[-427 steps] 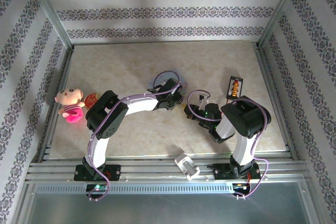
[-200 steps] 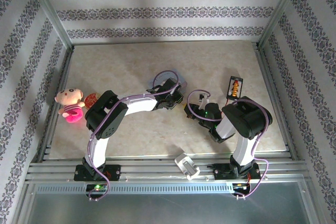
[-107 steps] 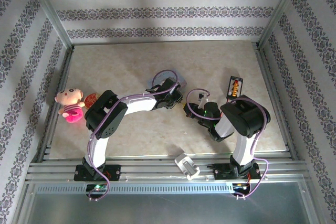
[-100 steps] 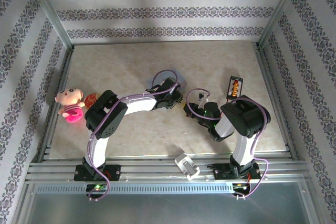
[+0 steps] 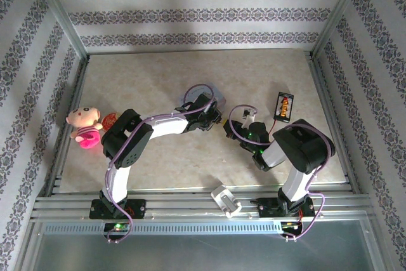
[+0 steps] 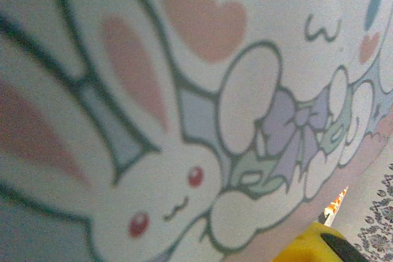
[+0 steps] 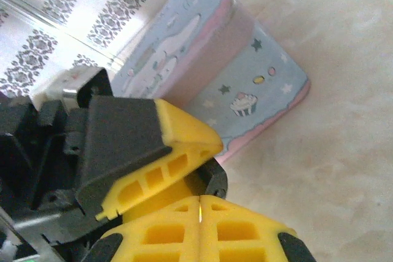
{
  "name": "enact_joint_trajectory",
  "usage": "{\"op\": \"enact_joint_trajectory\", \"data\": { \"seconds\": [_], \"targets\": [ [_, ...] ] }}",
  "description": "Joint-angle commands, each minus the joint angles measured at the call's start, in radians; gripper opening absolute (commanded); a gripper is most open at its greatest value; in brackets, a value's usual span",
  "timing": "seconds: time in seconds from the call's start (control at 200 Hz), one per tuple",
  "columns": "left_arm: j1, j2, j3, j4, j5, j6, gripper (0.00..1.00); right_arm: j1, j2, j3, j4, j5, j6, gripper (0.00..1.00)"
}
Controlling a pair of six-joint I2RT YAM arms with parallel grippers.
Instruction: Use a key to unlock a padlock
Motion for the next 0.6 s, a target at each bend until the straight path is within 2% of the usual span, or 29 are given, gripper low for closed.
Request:
{"op": "enact_joint_trajectory", "data": {
  "seconds": [0.0,0.375,0.595],
  "targets": [
    [-0.012,-0.009,-0.025,0.056,0.149,-0.092,0.02,0.0,-0.046,-0.007,0.084,0.005,0.003,0.0],
    [0.0,-0.051,-0.109,0.164,0.103,-0.197,0.01,0.009,-0.096,-0.091,0.084,0.085,-0.006,0.0],
    [0.003,-0.059,-0.122,0.184,0.09,-0.206,0.0,0.003,-0.112,-0.113,0.083,0.104,0.008,0.0]
  ]
}}
